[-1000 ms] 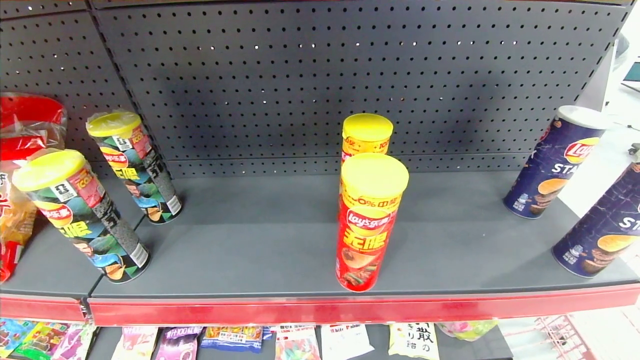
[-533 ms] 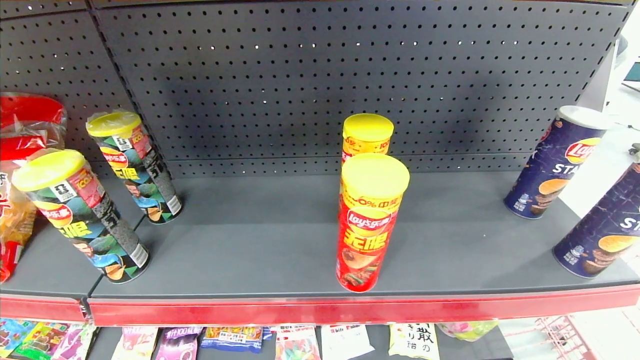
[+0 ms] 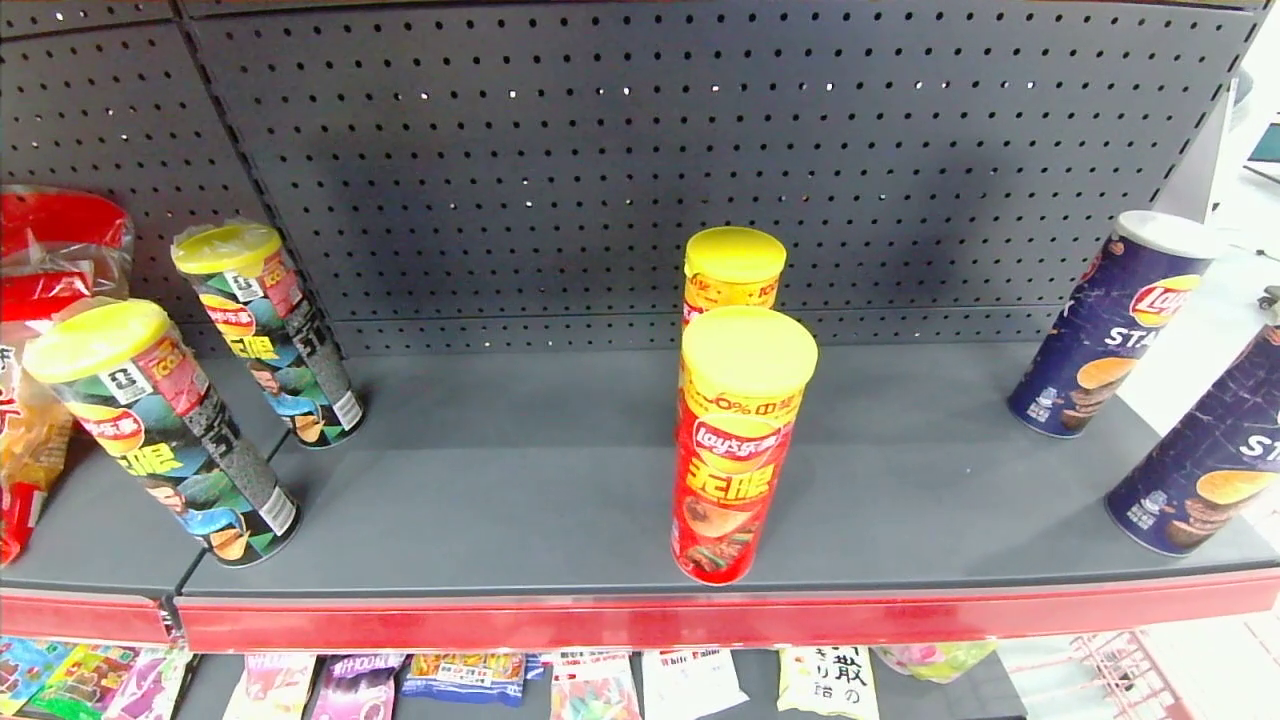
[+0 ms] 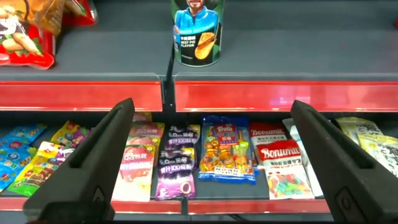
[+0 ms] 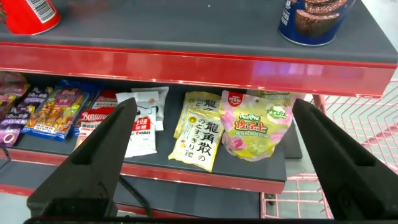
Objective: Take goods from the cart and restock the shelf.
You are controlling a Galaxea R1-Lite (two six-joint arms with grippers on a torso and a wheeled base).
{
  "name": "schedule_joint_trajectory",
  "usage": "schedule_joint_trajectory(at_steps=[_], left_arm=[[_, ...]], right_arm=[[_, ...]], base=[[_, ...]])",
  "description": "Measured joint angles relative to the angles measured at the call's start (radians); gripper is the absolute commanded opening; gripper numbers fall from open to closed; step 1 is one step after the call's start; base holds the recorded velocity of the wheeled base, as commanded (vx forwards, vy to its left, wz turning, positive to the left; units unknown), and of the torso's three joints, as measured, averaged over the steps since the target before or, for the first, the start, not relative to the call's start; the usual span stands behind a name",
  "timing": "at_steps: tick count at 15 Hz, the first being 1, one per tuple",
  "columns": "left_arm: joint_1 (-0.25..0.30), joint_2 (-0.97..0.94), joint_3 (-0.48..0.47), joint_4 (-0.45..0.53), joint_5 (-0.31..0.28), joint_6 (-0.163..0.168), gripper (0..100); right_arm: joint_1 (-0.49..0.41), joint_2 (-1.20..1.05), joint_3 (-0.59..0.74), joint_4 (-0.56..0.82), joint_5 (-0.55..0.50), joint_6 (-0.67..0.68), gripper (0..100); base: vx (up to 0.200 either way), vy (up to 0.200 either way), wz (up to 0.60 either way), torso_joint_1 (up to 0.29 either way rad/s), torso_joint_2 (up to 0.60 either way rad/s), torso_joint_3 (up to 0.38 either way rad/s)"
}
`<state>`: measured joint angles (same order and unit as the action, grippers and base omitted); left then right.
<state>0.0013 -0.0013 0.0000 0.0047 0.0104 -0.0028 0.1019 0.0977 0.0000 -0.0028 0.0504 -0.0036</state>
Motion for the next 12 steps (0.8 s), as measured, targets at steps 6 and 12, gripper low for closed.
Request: schedule_joint_trajectory(at_steps=[6,12], left_arm=[[0.0,0.0,0.0,0.0,0.0,0.0,100],[0.0,0.0,0.0,0.0,0.0,0.0,100]], right_arm=[[0.044,0.002,0.0,0.0,0.0,0.001,100],[0.049,0.002,0.0,0.0,0.0,0.005,100]], base=[[0.0,0.0,0.0,0.0,0.0,0.0],[0.0,0.0,0.0,0.0,0.0,0.0]])
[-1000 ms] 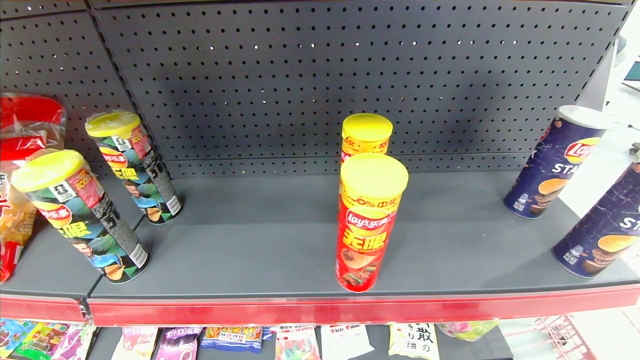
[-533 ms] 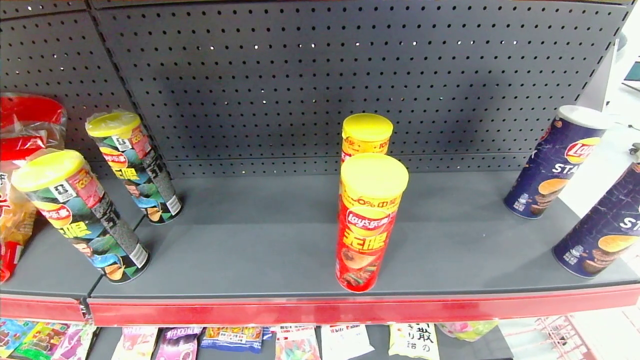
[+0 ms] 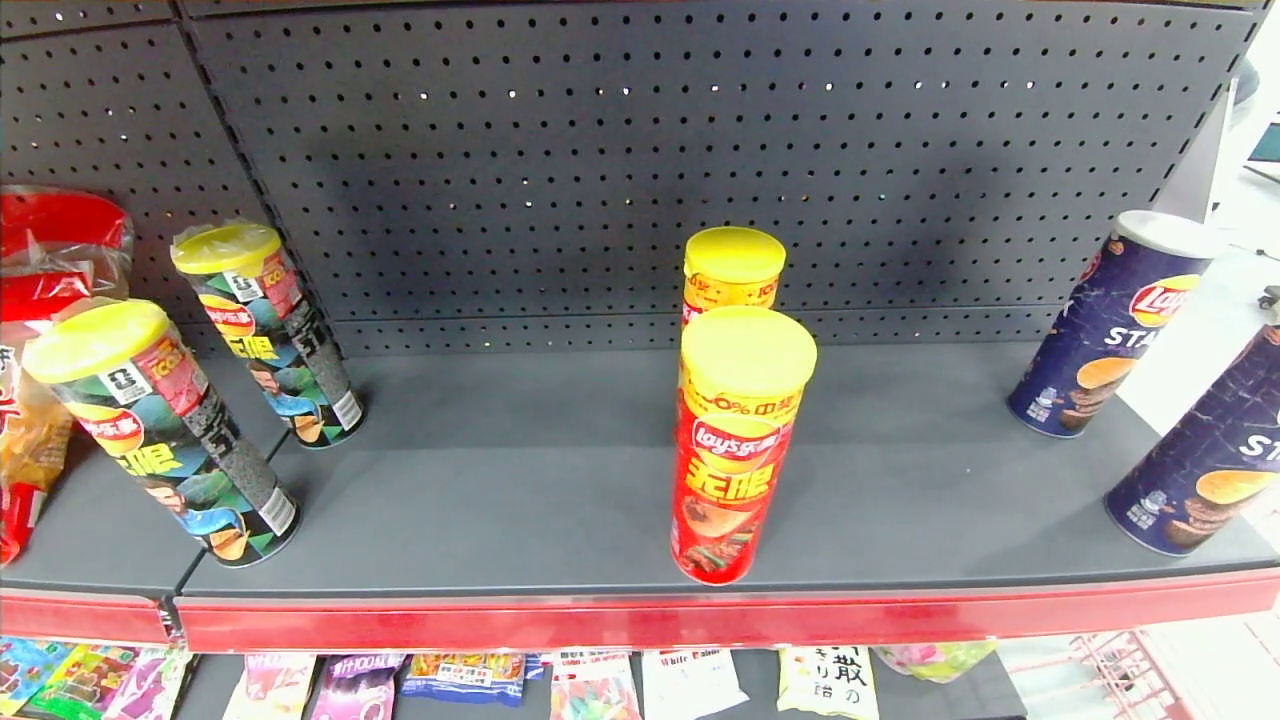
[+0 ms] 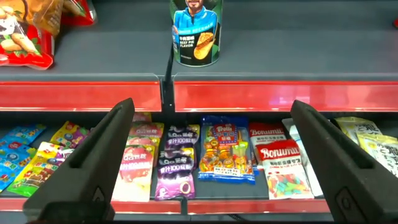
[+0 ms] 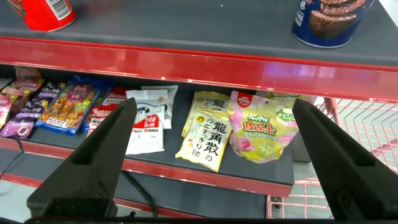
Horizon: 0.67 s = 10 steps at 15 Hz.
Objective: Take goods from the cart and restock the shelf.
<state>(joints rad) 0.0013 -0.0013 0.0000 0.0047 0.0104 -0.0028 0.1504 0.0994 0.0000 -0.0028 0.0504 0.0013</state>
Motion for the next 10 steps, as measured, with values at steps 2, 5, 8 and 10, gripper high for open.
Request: schedule_joint_trajectory(at_steps=[2,5,8,10], left_arm=[[0.0,0.0,0.0,0.0,0.0,0.0,100],[0.0,0.0,0.0,0.0,0.0,0.0,100],[0.0,0.0,0.0,0.0,0.0,0.0,100],[0.0,0.0,0.0,0.0,0.0,0.0,100]], right_arm=[[0.003,0.0,0.0,0.0,0.0,-0.001,100],[0.016,0.0,0.0,0.0,0.0,0.0,100],[0.017,0.0,0.0,0.0,0.0,0.0,100],[0.016,0.0,0.0,0.0,0.0,0.002,100]], base=[[0.0,0.0,0.0,0.0,0.0,0.0],[0.0,0.0,0.0,0.0,0.0,0.0],[0.0,0.0,0.0,0.0,0.0,0.0],[0.0,0.0,0.0,0.0,0.0,0.0]])
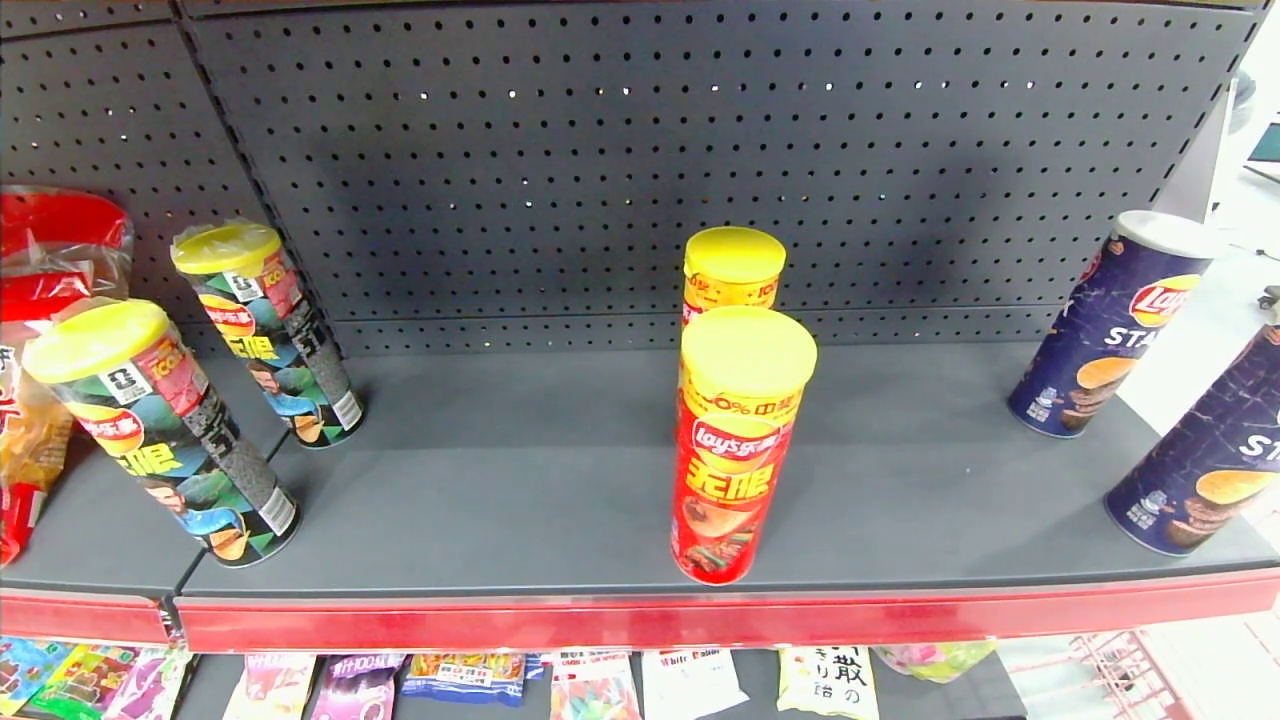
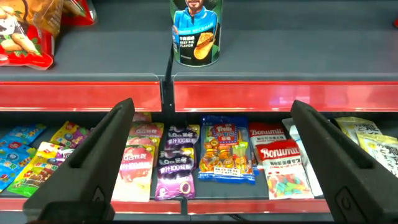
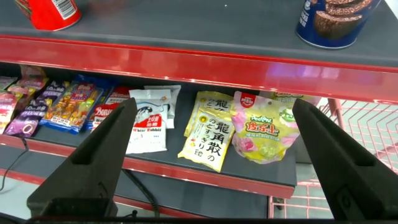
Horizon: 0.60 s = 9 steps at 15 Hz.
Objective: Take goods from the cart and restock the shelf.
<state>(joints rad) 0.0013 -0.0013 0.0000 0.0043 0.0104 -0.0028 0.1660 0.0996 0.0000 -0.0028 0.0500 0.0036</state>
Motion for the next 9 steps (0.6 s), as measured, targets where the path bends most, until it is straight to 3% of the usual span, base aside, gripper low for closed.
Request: schedule_joint_trajectory(at_steps=[9], left_arm=[[0.0,0.0,0.0,0.0,0.0,0.0,100]], right_arm=[[-0.033,0.0,0.0,0.0,0.002,0.0,100]], base=[[0.0,0.0,0.0,0.0,0.0,0.0]])
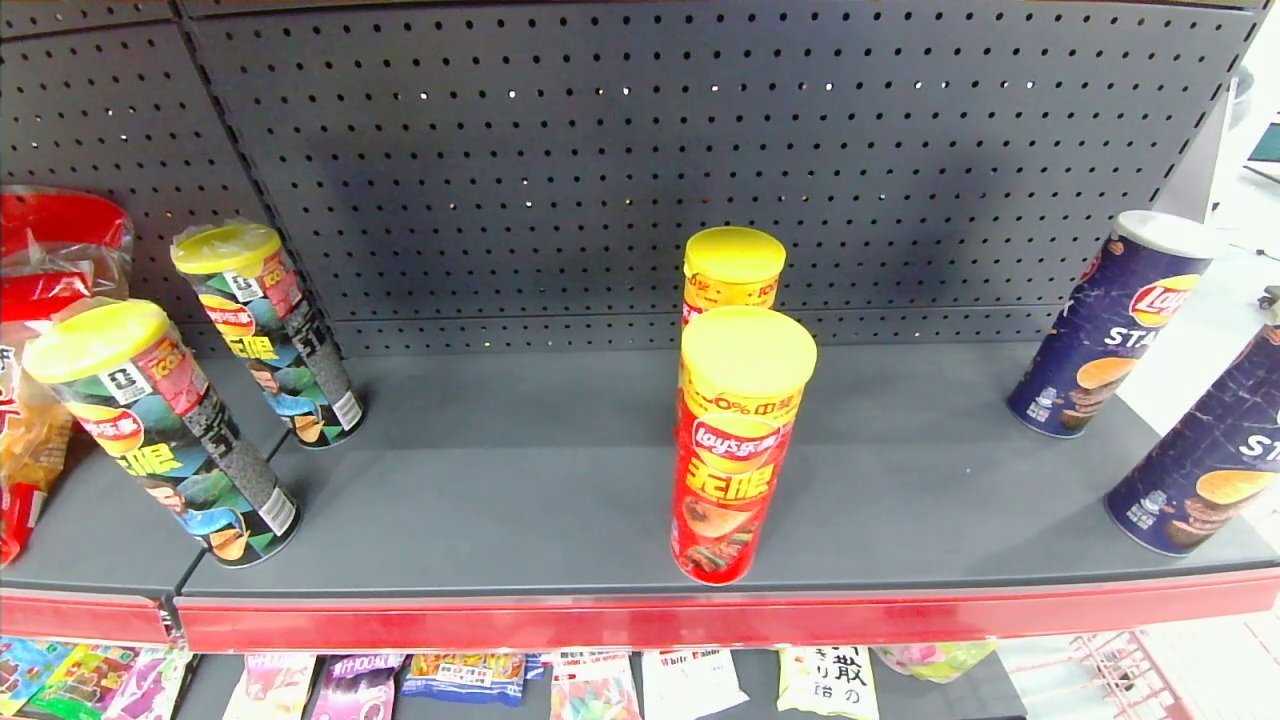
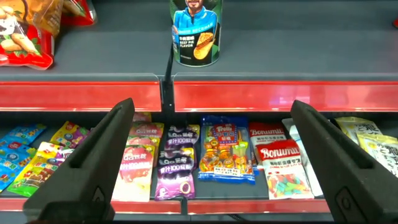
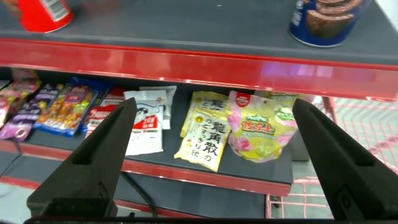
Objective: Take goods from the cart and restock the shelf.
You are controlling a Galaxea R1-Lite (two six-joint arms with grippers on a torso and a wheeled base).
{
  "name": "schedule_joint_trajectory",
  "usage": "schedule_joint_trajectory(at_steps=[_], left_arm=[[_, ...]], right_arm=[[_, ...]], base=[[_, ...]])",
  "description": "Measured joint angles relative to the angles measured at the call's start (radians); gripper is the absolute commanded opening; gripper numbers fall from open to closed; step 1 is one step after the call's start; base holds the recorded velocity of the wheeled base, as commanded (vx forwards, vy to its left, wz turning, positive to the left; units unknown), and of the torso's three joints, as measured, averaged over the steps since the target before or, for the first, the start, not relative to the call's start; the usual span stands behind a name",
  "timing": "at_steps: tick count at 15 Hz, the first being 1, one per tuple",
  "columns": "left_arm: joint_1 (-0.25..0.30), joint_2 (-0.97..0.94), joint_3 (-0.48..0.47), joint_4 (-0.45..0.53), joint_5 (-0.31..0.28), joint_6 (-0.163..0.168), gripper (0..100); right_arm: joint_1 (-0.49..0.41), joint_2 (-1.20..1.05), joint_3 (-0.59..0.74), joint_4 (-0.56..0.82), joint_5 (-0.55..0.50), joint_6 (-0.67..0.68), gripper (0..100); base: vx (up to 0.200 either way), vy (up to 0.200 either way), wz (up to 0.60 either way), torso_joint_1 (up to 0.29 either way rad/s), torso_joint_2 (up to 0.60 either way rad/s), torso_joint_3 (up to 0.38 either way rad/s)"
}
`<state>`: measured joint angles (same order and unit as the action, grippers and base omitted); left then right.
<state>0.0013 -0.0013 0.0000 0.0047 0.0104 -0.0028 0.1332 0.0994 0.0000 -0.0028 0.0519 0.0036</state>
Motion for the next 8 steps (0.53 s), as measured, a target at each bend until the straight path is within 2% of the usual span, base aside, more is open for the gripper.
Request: schedule_joint_trajectory(at_steps=[8], left_arm=[[0.0,0.0,0.0,0.0,0.0,0.0,100]], right_arm=[[-0.029,-0.001,0.0,0.0,-0.003,0.003,100]], base=[[0.0,0.0,0.0,0.0,0.0,0.0]])
